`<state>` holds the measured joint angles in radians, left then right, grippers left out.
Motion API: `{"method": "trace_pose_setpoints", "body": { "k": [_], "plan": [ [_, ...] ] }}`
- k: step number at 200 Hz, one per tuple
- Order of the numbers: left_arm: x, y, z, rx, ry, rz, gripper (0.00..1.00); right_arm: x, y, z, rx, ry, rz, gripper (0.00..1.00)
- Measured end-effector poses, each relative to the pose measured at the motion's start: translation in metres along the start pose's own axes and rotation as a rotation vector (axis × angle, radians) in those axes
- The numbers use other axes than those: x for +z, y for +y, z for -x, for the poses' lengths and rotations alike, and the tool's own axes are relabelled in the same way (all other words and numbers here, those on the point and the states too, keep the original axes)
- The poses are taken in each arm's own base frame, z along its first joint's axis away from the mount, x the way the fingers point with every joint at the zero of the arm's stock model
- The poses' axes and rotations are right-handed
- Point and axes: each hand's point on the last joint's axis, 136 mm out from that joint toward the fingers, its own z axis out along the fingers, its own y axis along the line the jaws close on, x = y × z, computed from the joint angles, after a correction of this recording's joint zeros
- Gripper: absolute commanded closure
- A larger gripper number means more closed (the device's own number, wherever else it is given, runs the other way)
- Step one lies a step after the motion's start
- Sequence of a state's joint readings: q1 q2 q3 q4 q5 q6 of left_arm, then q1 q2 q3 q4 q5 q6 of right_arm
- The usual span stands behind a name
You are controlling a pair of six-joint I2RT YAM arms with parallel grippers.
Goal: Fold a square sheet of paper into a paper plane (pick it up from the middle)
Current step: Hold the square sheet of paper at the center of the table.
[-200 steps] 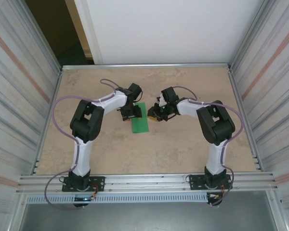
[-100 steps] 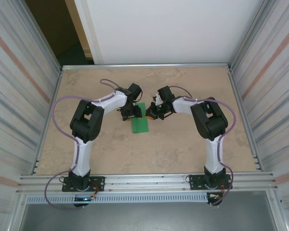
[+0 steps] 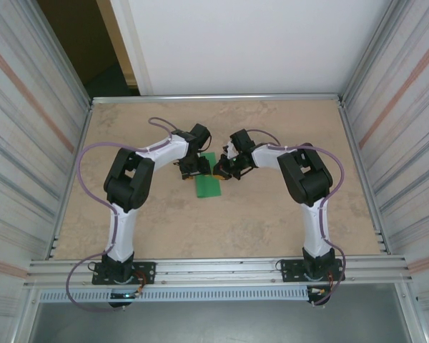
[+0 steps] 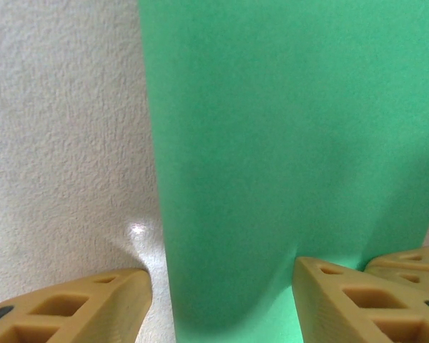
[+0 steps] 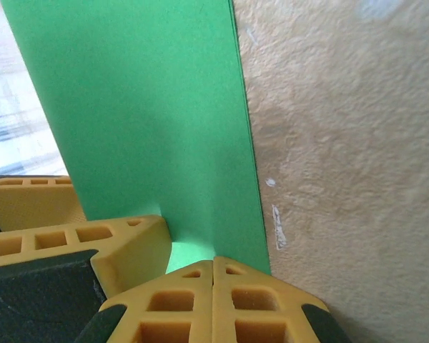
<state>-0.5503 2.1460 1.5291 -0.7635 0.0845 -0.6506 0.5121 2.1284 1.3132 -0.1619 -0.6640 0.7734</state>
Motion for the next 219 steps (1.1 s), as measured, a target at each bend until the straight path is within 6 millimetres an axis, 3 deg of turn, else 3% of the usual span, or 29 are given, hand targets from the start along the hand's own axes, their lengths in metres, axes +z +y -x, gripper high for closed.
{"method": "trace_pose_setpoints", "body": {
  "k": [56,98,135,162,181,198,219],
  "plan": [
    [-0.006,-0.003,-0.001,0.015,-0.021,-0.041,0.38,0.001,-0.003,0.000,-0.013,0.001,-0.007,1.00],
    [-0.024,-0.012,0.005,0.048,-0.044,-0.064,0.34,0.001,-0.004,-0.001,-0.033,0.011,0.000,1.00],
    [-0.046,-0.009,-0.004,0.061,-0.014,-0.058,0.36,0.002,-0.004,-0.002,-0.037,0.014,-0.002,1.00],
    [-0.097,-0.022,0.007,0.085,-0.119,-0.180,0.47,0.001,-0.004,-0.002,-0.037,0.013,-0.003,1.00],
    [-0.127,-0.038,0.010,0.100,-0.195,-0.329,0.62,0.001,-0.004,-0.001,-0.035,0.015,-0.006,1.00],
    [-0.127,-0.050,0.005,0.102,-0.192,-0.417,0.74,0.002,-0.005,-0.002,-0.034,0.017,-0.008,1.00],
    [-0.100,-0.056,-0.001,0.100,-0.132,-0.453,0.83,0.001,-0.004,-0.001,-0.032,0.018,-0.010,1.00]
  ]
}}
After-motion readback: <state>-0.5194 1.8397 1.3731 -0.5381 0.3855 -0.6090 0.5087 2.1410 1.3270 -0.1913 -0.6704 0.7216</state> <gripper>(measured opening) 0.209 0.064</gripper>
